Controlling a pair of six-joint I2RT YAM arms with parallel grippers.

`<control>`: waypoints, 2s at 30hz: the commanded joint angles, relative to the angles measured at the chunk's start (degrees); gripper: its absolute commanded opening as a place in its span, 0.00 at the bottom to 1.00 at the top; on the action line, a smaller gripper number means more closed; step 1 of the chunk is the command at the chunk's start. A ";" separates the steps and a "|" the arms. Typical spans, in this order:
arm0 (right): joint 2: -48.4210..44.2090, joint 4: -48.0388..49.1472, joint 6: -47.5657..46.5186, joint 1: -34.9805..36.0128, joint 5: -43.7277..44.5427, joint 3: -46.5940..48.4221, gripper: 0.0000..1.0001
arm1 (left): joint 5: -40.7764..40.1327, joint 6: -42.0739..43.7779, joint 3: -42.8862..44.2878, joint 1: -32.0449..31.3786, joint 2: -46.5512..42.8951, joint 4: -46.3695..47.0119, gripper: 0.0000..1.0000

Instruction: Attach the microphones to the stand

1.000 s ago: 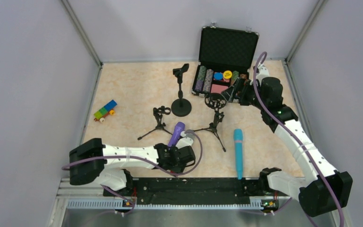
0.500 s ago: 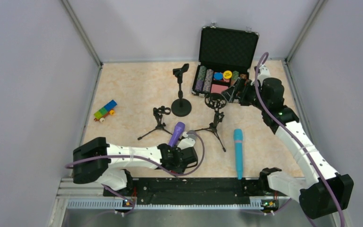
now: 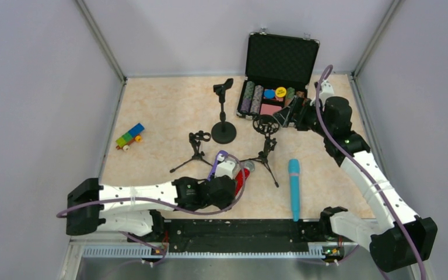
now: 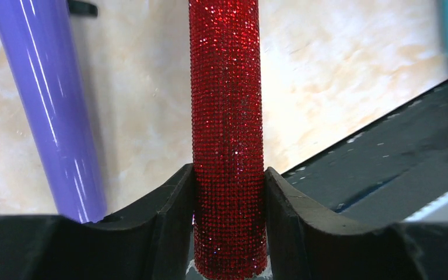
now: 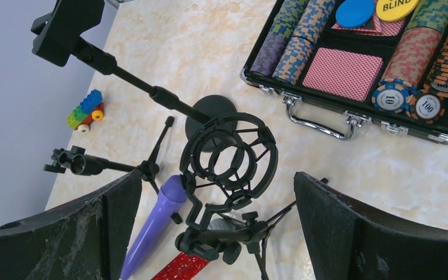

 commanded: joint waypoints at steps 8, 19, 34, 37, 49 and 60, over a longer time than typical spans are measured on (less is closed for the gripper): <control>-3.32 1.57 0.20 0.69 -1.50 -0.12 0.99 | -5.98 1.07 2.46 1.99 -10.19 9.03 0.00; -4.02 1.85 -0.02 0.67 -1.15 -2.77 0.99 | 1.01 2.83 2.25 1.97 4.03 6.32 0.00; -3.71 1.92 -0.29 0.68 -1.32 -4.28 0.99 | -0.50 7.43 4.42 1.16 17.95 4.82 0.67; -3.33 1.88 -0.50 0.71 -1.32 -4.12 0.99 | -1.96 8.06 6.22 1.15 19.00 3.70 0.70; -2.43 1.86 -0.80 0.71 -1.70 -4.12 0.99 | -1.46 9.23 12.10 1.79 26.87 2.64 0.74; -1.97 1.62 -0.85 0.66 -2.37 -3.91 0.99 | 0.24 10.62 11.41 2.12 26.51 0.16 0.00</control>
